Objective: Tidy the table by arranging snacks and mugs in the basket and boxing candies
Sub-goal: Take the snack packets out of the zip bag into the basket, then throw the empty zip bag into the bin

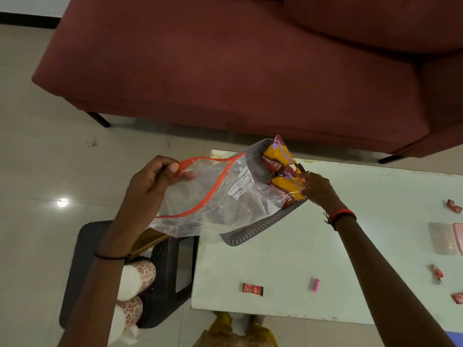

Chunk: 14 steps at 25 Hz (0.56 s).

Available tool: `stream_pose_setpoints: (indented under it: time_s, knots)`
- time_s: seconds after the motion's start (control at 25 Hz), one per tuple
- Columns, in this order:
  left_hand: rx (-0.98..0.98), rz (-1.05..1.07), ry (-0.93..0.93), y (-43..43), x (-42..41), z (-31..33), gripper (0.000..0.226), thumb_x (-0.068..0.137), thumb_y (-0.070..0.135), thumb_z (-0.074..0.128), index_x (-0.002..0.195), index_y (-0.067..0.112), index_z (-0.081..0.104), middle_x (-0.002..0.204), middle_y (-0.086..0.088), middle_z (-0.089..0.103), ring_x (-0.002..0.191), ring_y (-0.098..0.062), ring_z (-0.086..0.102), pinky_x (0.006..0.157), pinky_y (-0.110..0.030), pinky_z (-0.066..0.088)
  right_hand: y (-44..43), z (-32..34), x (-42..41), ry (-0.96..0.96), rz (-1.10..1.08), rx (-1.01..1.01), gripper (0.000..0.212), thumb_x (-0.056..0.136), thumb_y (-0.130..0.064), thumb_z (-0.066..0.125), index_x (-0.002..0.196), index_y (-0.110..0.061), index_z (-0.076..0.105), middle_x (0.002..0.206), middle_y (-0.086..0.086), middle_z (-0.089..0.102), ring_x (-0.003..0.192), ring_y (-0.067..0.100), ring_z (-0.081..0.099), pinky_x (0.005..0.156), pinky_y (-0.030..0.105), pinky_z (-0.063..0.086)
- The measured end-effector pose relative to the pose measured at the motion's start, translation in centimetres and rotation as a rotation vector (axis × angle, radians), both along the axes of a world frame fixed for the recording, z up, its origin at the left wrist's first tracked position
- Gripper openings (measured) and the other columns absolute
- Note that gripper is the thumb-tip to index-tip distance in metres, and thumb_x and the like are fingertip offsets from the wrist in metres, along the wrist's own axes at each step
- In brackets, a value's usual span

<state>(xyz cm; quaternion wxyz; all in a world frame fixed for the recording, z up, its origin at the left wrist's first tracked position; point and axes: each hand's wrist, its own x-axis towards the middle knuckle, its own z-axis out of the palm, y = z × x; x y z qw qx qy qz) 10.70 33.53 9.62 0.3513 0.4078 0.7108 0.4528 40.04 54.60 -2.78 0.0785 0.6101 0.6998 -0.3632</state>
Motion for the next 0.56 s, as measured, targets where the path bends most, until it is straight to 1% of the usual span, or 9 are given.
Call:
stream_pose_setpoints:
  time_s: [0.04, 0.08, 0.16, 0.24, 0.32, 0.4, 0.44, 0.48, 0.56]
  knots:
    - [0.005, 0.006, 0.001, 0.0, 0.7, 0.2, 0.019, 0.095, 0.027, 0.041, 0.092, 0.013, 0.055, 0.082, 0.022, 0.073, 0.090, 0.003, 0.067, 0.083, -0.003, 0.044, -1.5, 1.4, 0.4, 0.197, 0.083, -0.156, 0.074, 0.076, -0.008, 0.076, 0.140, -0.011, 0.040, 0.138, 0.008, 0.048, 0.127, 0.029, 0.048, 0.103, 0.039, 0.042]
    - [0.012, 0.011, 0.004, 0.1, 1.5, 0.5, 0.019, 0.095, 0.025, 0.042, 0.092, 0.011, 0.054, 0.081, 0.017, 0.074, 0.089, 0.005, 0.067, 0.082, -0.002, 0.043, -3.7, 3.1, 0.5, 0.336, 0.198, -0.213, 0.099, 0.068, -0.020, 0.084, 0.147, -0.017, 0.025, 0.144, 0.000, 0.035, 0.135, 0.022, 0.034, 0.109, 0.038, 0.034]
    - [0.018, -0.007, 0.003, 0.3, 3.5, 1.0, 0.018, 0.097, 0.019, 0.042, 0.092, 0.006, 0.054, 0.086, 0.009, 0.073, 0.087, 0.007, 0.066, 0.078, 0.000, 0.041, -7.7, 5.1, 0.2, 0.305, 0.455, -0.011, 0.125, 0.053, -0.065, 0.073, 0.151, -0.021, 0.009, 0.156, -0.002, 0.010, 0.146, 0.020, 0.006, 0.118, 0.042, 0.015]
    - [0.014, -0.047, -0.026, 0.6, 6.1, 1.6, 0.019, 0.097, 0.016, 0.043, 0.092, 0.002, 0.055, 0.085, 0.003, 0.073, 0.084, 0.007, 0.067, 0.077, 0.000, 0.041, -10.7, 5.8, -0.3, 0.196, 0.468, 0.147, 0.133, 0.043, -0.081, 0.061, 0.151, -0.021, 0.012, 0.160, 0.003, 0.003, 0.148, 0.024, -0.003, 0.119, 0.053, 0.015]
    - [0.032, -0.085, -0.056, 0.7, 8.6, 2.6, 0.018, 0.097, 0.014, 0.043, 0.092, 0.000, 0.055, 0.084, -0.003, 0.073, 0.083, 0.001, 0.068, 0.081, -0.004, 0.044, -12.1, 6.8, -0.3, 0.288, 0.146, 0.054, 0.120, 0.052, -0.063, 0.079, 0.148, -0.018, 0.023, 0.157, 0.005, 0.014, 0.147, 0.025, 0.010, 0.116, 0.057, 0.021]
    - [0.060, -0.113, -0.027, 0.5, 10.5, 3.6, 0.016, 0.097, 0.014, 0.043, 0.092, 0.003, 0.055, 0.083, -0.003, 0.073, 0.084, -0.002, 0.068, 0.084, -0.007, 0.045, -12.2, 7.6, 0.6, 0.521, -0.217, -0.061, 0.085, 0.066, -0.042, 0.082, 0.135, -0.011, 0.044, 0.144, 0.012, 0.043, 0.136, 0.030, 0.039, 0.106, 0.046, 0.040]
    - [0.068, -0.119, -0.006, 0.2, 11.1, 3.9, 0.015, 0.097, 0.014, 0.043, 0.092, 0.006, 0.055, 0.084, -0.001, 0.073, 0.085, -0.001, 0.067, 0.084, -0.006, 0.044, -12.2, 8.1, 1.4, 0.599, -0.356, -0.095, 0.063, 0.070, -0.036, 0.081, 0.122, -0.010, 0.057, 0.126, 0.012, 0.061, 0.121, 0.031, 0.054, 0.091, 0.036, 0.049]
    - [0.069, -0.117, 0.016, -0.1, 11.6, 4.2, 0.015, 0.096, 0.016, 0.042, 0.092, 0.008, 0.054, 0.084, 0.002, 0.073, 0.087, 0.000, 0.067, 0.084, -0.005, 0.044, -12.2, 8.8, 2.4, 0.631, -0.465, -0.130, 0.043, 0.072, -0.032, 0.080, 0.108, -0.012, 0.066, 0.105, 0.007, 0.070, 0.106, 0.028, 0.063, 0.075, 0.027, 0.050]
    - [0.037, -0.078, 0.059, -0.6, 12.2, 3.8, 0.016, 0.096, 0.020, 0.042, 0.095, 0.010, 0.055, 0.087, 0.004, 0.072, 0.088, -0.003, 0.065, 0.081, -0.007, 0.046, -12.2, 10.3, 4.2, 0.630, -0.595, -0.232, 0.012, 0.077, -0.025, 0.075, 0.085, -0.017, 0.070, 0.080, -0.002, 0.069, 0.084, 0.022, 0.063, 0.058, 0.023, 0.044]
